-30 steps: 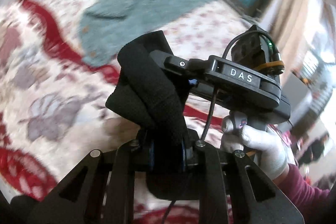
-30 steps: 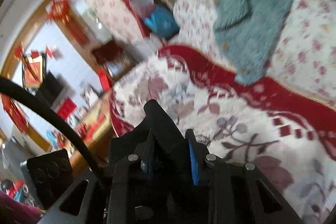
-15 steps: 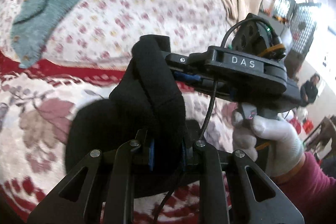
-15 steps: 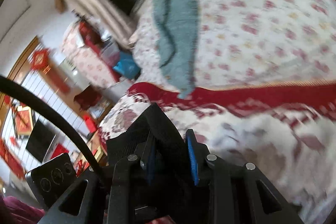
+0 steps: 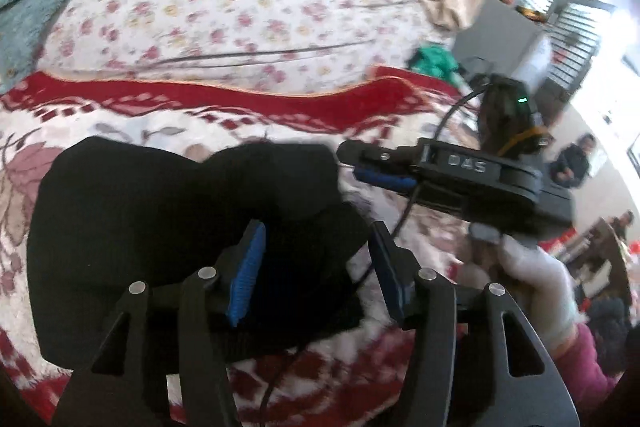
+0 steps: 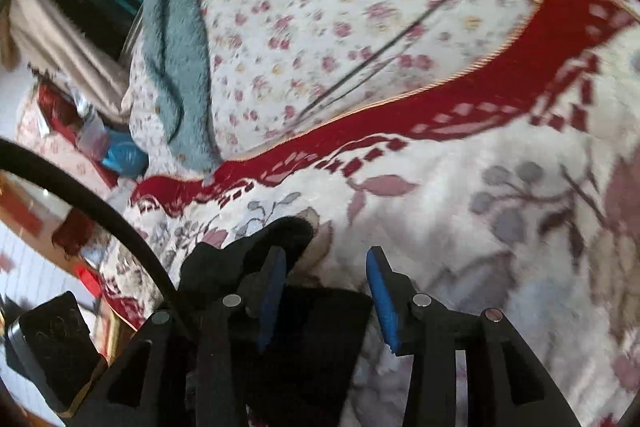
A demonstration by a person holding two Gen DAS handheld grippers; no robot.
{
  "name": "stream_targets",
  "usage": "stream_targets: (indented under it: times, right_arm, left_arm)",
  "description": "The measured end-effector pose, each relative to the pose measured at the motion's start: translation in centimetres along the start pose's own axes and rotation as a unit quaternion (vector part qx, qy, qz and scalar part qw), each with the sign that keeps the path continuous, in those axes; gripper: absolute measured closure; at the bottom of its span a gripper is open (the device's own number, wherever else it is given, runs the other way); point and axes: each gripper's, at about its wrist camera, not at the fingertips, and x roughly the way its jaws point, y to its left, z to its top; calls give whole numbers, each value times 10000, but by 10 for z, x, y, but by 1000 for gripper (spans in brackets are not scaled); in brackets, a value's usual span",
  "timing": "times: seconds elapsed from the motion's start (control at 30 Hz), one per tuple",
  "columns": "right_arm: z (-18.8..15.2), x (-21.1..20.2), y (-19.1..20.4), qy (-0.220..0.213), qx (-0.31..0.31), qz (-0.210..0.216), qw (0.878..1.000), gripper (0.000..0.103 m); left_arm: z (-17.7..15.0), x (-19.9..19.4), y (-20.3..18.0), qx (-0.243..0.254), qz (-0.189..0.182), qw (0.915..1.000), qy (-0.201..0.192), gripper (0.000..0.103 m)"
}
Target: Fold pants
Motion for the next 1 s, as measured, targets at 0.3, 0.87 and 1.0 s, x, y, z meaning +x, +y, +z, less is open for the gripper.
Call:
stream_targets:
  times: [0.3,0.87,1.0]
  right_arm:
    - [-22,-29,9,80,-81,227,9997,52]
    - [-59,9,62,333,-1530,-342,9871,77]
    - [-64,5,62,360,-1665,-630,9834,79]
  left_arm:
    - [-7,-50,39,19,280,9996,-95,51]
    - [-9,-42,95,-807,1135,9902,-113,51]
    - [-9,-35,93,-781,1238,9892,-74,51]
